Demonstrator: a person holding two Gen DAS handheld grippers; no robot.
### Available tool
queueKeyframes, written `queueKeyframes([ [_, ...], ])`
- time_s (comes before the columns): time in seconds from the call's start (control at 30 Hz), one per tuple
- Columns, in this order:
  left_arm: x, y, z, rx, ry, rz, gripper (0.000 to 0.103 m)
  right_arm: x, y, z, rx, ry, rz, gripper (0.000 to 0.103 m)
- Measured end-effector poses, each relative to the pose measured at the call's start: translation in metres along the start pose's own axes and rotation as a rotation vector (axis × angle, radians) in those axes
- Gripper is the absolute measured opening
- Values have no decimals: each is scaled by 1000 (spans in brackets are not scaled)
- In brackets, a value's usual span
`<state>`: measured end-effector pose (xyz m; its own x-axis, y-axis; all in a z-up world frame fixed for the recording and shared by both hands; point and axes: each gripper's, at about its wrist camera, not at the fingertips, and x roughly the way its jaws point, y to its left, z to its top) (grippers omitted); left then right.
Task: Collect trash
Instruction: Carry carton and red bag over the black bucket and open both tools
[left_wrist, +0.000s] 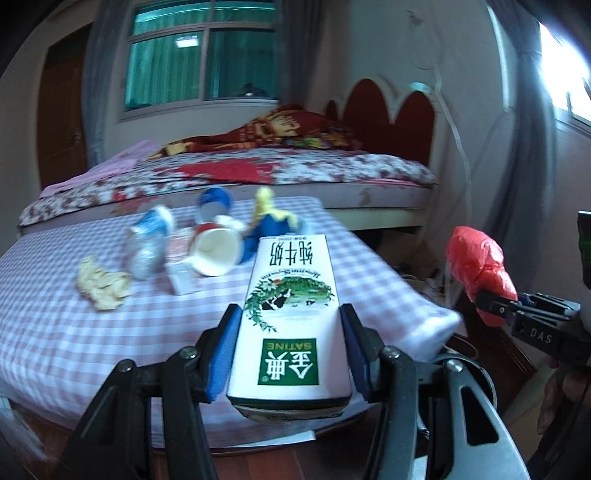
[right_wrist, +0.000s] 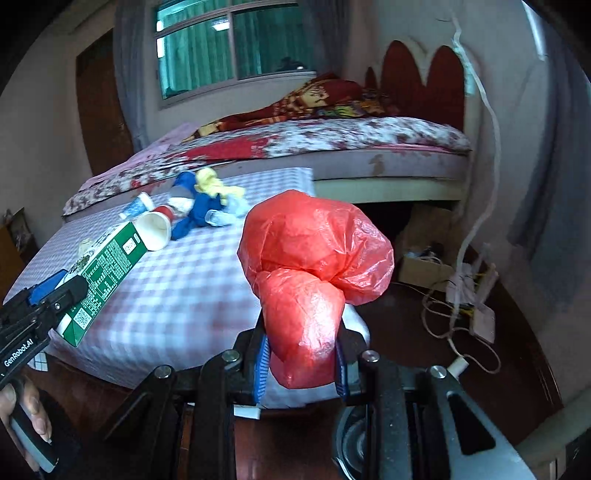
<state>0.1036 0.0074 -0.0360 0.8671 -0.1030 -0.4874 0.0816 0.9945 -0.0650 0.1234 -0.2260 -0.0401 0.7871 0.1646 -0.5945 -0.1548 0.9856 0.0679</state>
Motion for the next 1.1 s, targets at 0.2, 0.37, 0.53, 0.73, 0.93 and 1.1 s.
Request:
queueKeyframes([
  [0.2,1,-52,-7,66,14,-106,54,-24,-56,-25,75,23,-73,30],
  [0.37,3,-95,-16,118,39,-194,54,-34,-91,-47,116,61,-112,30],
  [0.53,7,-140,-31,166,81,-289,54,-36,-115,-73,129,109,-121,30],
  [0.73,25,-173,-52,198,166,-374,54,-26,-137,-96,131,187,-96,30],
  [0.93,52,-189,-71,218,244,-394,54,2,-153,-111,94,268,-68,30],
  [1.1,67,-200,-78,215,305,-421,54,26,-163,-122,90,328,-41,30],
])
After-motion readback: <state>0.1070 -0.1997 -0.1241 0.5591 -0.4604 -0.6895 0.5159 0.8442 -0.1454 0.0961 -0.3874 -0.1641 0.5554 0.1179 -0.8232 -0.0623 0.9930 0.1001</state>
